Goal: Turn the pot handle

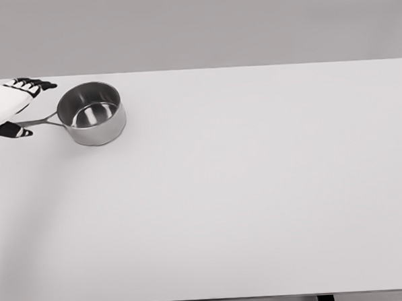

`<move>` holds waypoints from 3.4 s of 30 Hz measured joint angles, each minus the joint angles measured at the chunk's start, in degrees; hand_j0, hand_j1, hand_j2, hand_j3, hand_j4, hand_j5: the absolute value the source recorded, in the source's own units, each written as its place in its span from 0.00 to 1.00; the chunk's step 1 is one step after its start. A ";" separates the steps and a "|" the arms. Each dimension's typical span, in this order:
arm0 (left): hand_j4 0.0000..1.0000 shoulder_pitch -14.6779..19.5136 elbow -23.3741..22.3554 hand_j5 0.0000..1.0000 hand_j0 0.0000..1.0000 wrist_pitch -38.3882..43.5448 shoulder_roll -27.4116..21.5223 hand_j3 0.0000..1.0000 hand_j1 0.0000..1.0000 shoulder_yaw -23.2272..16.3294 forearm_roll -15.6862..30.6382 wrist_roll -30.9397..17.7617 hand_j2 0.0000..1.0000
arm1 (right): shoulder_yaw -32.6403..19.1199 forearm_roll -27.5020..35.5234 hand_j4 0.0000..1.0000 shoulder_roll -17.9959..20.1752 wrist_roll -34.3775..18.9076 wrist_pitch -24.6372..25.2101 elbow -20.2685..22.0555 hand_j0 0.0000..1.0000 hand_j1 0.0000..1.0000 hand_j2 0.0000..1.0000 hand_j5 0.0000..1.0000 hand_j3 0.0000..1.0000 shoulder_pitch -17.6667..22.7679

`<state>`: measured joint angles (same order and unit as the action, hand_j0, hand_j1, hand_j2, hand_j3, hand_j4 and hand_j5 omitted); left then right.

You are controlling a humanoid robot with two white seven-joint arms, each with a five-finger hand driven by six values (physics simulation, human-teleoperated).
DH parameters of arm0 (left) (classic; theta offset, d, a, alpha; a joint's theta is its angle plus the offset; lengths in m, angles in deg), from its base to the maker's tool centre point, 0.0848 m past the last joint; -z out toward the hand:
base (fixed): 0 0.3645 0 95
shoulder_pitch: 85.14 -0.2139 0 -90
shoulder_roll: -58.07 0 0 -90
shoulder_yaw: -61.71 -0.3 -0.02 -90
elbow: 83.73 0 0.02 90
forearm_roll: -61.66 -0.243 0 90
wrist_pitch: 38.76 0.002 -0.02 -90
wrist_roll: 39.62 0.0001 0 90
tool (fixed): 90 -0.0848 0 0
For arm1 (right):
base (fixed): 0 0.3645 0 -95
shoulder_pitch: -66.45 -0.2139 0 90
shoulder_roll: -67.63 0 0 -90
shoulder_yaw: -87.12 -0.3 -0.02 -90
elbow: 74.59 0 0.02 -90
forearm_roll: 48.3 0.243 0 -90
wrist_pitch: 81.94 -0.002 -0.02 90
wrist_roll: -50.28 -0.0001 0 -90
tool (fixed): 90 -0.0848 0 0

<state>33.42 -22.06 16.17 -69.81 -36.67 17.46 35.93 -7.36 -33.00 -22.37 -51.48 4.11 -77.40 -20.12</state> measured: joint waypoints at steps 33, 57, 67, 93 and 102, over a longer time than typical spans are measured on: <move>1.00 5.01 -9.95 1.00 1.00 -0.01 0.05 1.00 1.00 -0.12 -0.02 0.01 1.00 | 0.00 0.00 1.00 0.00 0.00 0.00 0.00 1.00 1.00 1.00 1.00 1.00 0.00; 1.00 5.45 -10.25 1.00 1.00 -0.01 1.47 1.00 1.00 -1.30 0.38 0.18 1.00 | 0.00 0.00 1.00 0.00 0.00 0.00 0.00 1.00 1.00 1.00 1.00 1.00 0.00; 1.00 6.07 -10.70 1.00 1.00 0.00 1.96 1.00 1.00 -1.27 0.32 0.36 1.00 | 0.00 0.00 1.00 0.00 0.00 0.00 0.00 1.00 1.00 1.00 1.00 1.00 0.00; 1.00 4.75 -8.70 1.00 1.00 -0.02 1.47 1.00 1.00 -1.16 1.83 0.43 1.00 | 0.00 0.00 1.00 0.00 0.00 0.00 0.00 1.00 1.00 1.00 1.00 1.00 0.00; 1.00 0.00 -1.96 1.00 1.00 -0.02 -0.40 1.00 1.00 -0.86 6.99 0.44 1.00 | 0.00 0.00 1.00 0.00 0.00 0.00 0.00 1.00 1.00 1.00 1.00 1.00 0.00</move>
<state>33.43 -24.02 16.15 -70.21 -37.53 24.45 36.37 -7.36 -33.00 -22.37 -51.48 4.11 -77.39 -20.12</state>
